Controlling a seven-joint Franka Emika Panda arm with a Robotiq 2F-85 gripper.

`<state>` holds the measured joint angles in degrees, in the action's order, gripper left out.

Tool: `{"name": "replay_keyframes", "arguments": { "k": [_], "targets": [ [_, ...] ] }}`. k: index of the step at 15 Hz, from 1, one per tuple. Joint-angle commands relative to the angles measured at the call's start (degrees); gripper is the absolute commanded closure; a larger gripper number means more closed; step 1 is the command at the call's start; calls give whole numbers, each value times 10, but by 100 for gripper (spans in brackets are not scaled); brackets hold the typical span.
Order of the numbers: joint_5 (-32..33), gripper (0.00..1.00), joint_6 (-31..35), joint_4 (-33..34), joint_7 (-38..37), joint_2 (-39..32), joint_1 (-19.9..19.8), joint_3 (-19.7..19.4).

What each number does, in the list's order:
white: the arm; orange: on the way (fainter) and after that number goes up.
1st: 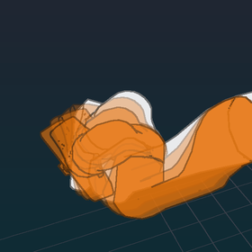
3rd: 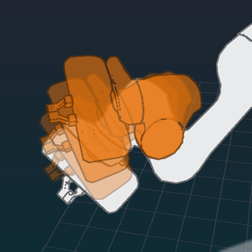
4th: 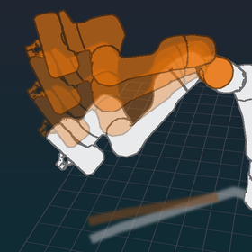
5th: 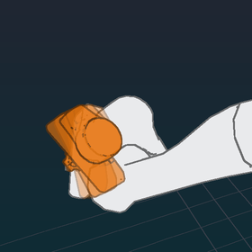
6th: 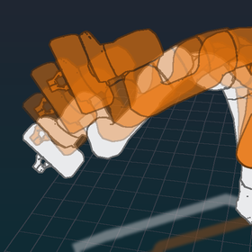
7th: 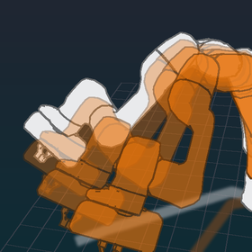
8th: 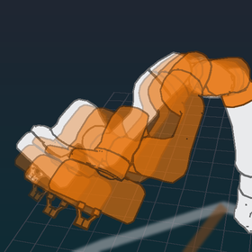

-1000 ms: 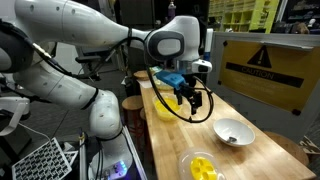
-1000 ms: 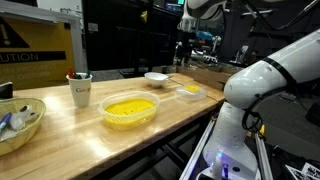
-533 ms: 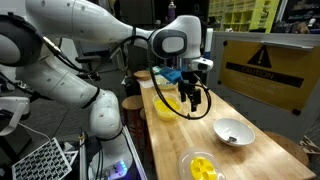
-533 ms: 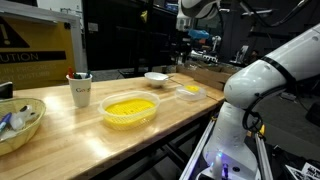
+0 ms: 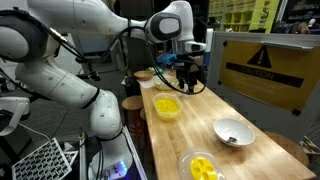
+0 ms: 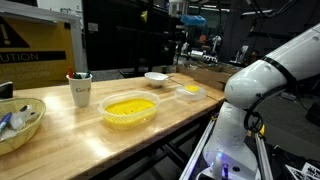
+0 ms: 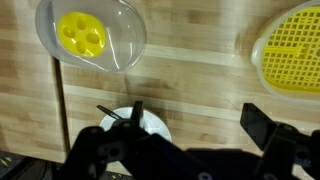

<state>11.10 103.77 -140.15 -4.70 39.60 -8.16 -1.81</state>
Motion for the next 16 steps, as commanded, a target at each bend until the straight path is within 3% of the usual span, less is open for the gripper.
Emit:
{"name": "replay_keyframes", "arguments": {
  "k": [1, 8, 16],
  "targets": [
    [-1, 0, -5, 1, -4, 20, 29, 27],
    [4, 0, 62, -43, 40, 45, 101, 55],
    [-10, 0, 114, -96, 242, 66, 182, 0]
  ]
}}
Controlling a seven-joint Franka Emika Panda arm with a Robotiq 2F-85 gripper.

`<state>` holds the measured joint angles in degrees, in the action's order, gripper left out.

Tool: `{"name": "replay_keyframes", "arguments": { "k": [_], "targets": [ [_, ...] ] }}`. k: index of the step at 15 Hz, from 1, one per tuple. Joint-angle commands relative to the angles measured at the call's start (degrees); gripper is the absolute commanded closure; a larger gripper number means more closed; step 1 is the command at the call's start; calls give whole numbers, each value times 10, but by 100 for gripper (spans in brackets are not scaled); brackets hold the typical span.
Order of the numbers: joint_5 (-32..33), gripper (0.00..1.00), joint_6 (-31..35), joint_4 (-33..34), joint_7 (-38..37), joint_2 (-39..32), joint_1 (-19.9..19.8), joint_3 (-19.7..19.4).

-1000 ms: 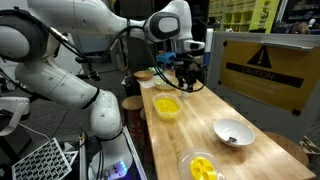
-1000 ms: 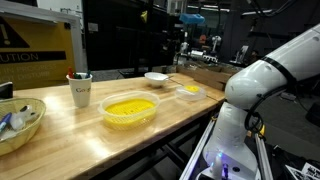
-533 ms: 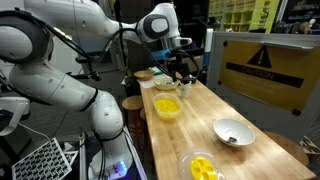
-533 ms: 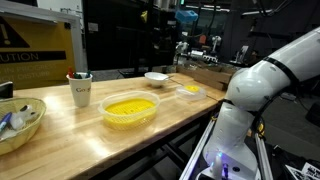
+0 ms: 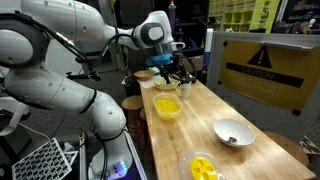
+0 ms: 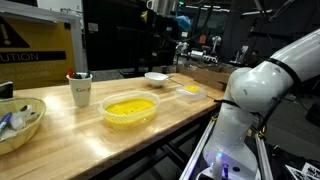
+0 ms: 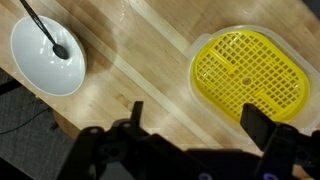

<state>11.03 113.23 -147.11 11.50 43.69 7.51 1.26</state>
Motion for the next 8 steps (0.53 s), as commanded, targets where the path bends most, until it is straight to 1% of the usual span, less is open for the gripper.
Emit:
{"name": "replay_keyframes", "arguments": {
  "k": [1, 3, 6, 8],
  "targets": [
    [-10, 0, 25, -31, 112, 25, 32, -44],
    [-21, 0, 22, -28, 176, 18, 48, -74],
    [-50, 0, -5, -3, 271, -6, 70, -113],
    [-71, 0, -31, 13, 327, -20, 77, -123]
  ]
}}
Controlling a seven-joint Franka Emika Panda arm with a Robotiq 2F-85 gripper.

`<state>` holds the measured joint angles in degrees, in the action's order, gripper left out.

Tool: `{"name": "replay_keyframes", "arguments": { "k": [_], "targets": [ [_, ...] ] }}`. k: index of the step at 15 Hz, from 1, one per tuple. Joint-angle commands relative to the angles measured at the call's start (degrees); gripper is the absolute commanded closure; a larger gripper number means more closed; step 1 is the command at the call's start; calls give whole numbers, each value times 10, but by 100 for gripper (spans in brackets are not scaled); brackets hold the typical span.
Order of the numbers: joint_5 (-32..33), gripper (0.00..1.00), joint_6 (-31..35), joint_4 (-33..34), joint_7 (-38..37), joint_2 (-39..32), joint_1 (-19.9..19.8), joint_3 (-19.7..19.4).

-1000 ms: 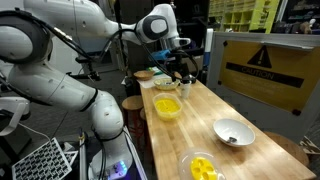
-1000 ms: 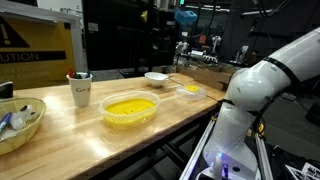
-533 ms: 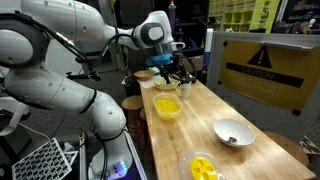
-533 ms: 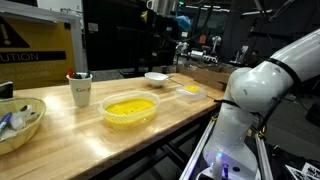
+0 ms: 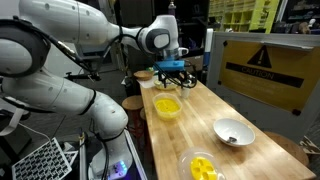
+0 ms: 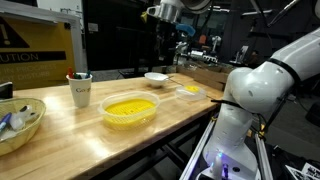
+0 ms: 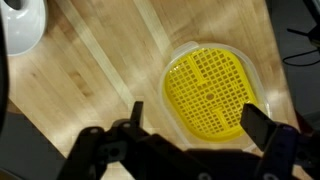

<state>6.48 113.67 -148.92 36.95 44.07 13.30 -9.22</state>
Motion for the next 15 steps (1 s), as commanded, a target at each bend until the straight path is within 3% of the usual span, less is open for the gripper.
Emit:
{"name": "replay_keyframes", "arguments": {
  "k": [1, 3, 6, 10, 15],
  "targets": [
    [-30, 0, -47, 37, 86, -29, 17, -15],
    [-29, 0, -63, 48, 78, -39, 4, 5],
    [-14, 0, -38, 62, -41, -58, -32, 55],
    [4, 0, -46, 93, -168, -77, -48, 105],
    [-7, 0, -63, 149, -298, -102, -63, 139]
  ]
}}
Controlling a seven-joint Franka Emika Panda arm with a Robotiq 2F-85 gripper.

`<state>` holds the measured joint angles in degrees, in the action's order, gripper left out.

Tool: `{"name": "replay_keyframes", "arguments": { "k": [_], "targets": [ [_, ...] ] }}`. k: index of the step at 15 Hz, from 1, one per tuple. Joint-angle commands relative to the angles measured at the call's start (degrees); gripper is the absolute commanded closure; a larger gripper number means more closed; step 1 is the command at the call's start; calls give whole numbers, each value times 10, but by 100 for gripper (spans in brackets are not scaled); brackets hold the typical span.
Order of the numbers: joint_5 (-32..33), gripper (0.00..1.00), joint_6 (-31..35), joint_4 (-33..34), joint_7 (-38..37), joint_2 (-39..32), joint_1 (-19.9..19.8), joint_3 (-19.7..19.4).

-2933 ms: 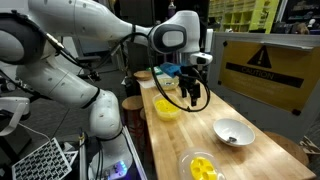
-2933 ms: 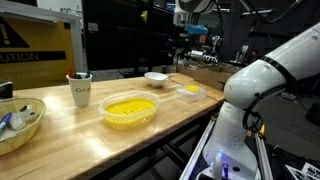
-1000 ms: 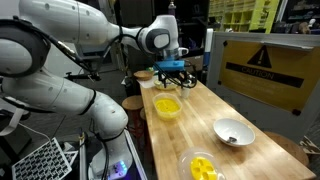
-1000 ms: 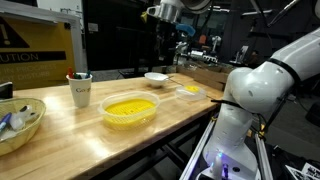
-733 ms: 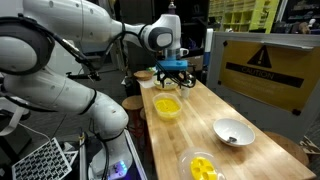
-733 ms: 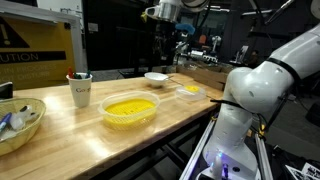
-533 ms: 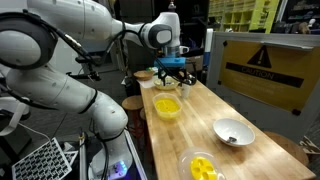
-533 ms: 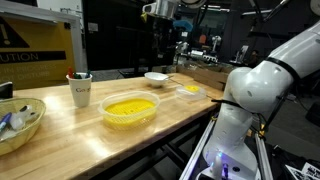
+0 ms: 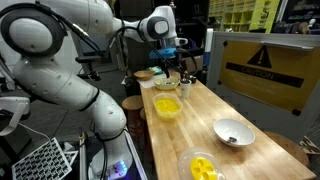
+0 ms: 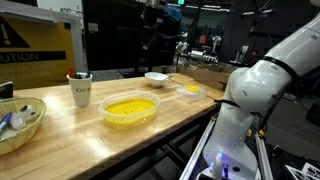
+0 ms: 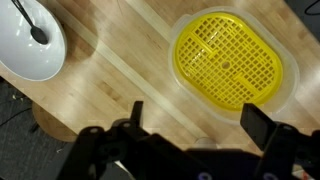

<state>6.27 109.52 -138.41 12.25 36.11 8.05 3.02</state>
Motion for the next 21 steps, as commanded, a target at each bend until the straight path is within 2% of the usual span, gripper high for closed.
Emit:
{"name": "replay_keyframes", "arguments": {
  "k": [1, 6, 12, 15, 21],
  "targets": [
    [-13, 0, -22, 55, -60, -27, -8, 17],
    [-97, 0, 5, 91, -48, -33, 13, 0],
    [-202, 0, 52, 132, -59, -64, 6, -24],
    [-214, 0, 51, 168, -67, -102, -5, -28],
    [-190, 0, 41, 238, -104, -186, -26, -18]
  ]
}}
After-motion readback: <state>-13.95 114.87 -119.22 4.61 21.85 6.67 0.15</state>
